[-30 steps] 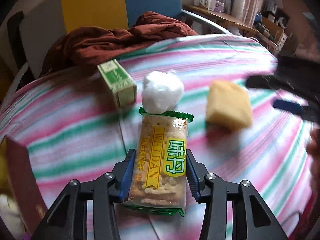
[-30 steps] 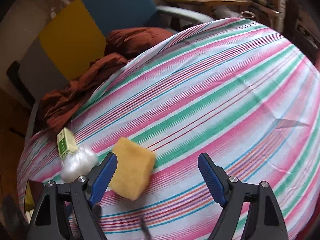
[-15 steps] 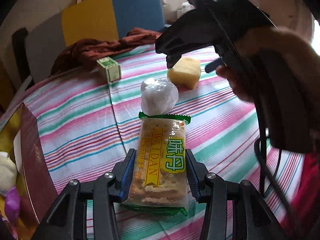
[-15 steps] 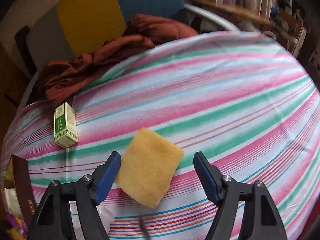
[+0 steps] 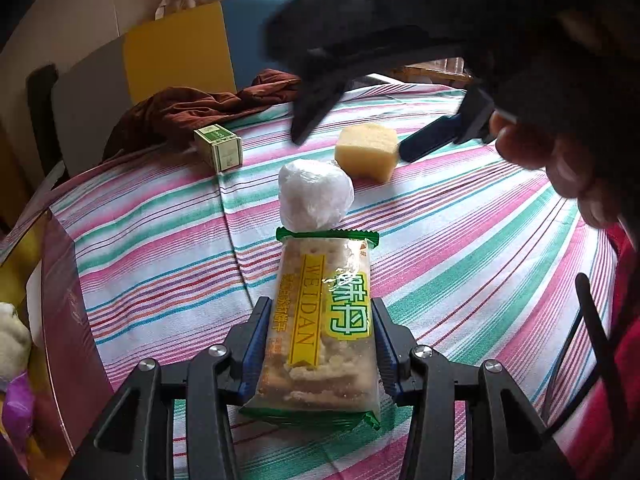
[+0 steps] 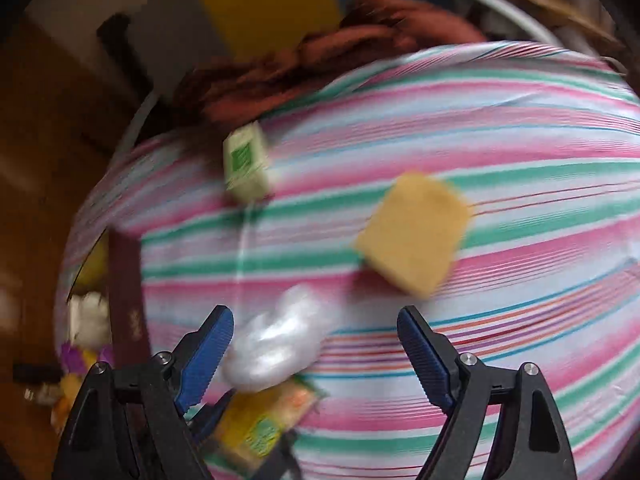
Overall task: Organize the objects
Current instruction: 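Grasp the white plastic bag with the right gripper while the left holds the crackers, then carry the cracker packet and plastic bag into the tray and open both grippers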
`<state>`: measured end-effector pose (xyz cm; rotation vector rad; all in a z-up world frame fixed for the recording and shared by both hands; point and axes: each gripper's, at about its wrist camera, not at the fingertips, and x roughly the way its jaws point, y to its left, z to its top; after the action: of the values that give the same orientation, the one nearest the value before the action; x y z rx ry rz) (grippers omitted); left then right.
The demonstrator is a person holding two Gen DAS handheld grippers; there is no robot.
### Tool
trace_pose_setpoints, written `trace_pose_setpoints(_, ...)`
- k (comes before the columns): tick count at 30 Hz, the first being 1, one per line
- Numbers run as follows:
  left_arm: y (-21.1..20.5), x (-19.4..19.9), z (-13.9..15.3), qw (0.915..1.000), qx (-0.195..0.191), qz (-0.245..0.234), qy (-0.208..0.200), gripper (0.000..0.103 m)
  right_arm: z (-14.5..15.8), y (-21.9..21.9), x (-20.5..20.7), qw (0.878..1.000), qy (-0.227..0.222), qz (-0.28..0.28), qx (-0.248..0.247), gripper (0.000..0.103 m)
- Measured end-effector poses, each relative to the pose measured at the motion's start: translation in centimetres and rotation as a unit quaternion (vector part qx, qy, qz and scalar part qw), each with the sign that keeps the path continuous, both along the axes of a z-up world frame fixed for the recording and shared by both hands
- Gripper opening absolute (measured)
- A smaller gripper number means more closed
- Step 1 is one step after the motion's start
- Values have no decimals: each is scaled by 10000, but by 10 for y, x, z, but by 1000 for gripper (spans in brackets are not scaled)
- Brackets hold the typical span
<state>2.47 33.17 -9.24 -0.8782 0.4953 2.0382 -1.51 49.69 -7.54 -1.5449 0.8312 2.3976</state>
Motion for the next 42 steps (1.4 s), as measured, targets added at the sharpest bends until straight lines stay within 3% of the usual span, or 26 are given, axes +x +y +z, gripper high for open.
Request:
trace_pose_setpoints(1,0,1,0,10000,-10,-1,12,48,-6,-6,-5,9998,-150,147,14,85)
trace_pose_setpoints(3,0,1,0,10000,-16,-2,21,48,-16,-15,-11,9986,-370,349,135,70)
trace_pose_setpoints(4,0,1,0,10000,-17,-1,27,48,-19,-20,-14,9979,-431,428,203,48)
trace_pose_setpoints(5,0,1,0,10000,-20,1,35,48,-20,-22,-15,9976,-446,483,236,38)
trace_pose_setpoints(7,0,1,0,10000,-14,4,36,49,-19,-26,-15,9968,-437,553,387,35)
trace_pose_setpoints(12,-2,1,1,10000,22,3,10,48,-1,-9,-4,9988,73,182,459,34)
trace_pose_setpoints(20,-13,6,13,9997,51,89,-211,47,8,-7,-8,9956,317,103,879,34)
trace_pose_setpoints(27,-38,23,50,9994,321,94,104,47,11,-14,-11,9920,490,264,1134,34)
trace_pose_setpoints(35,-90,6,94,9935,584,837,506,48,18,-32,-11,9857,707,515,1438,34)
trace_pose_setpoints(42,-137,-27,102,9835,530,1655,495,48,17,-56,-17,9791,701,788,1739,34)
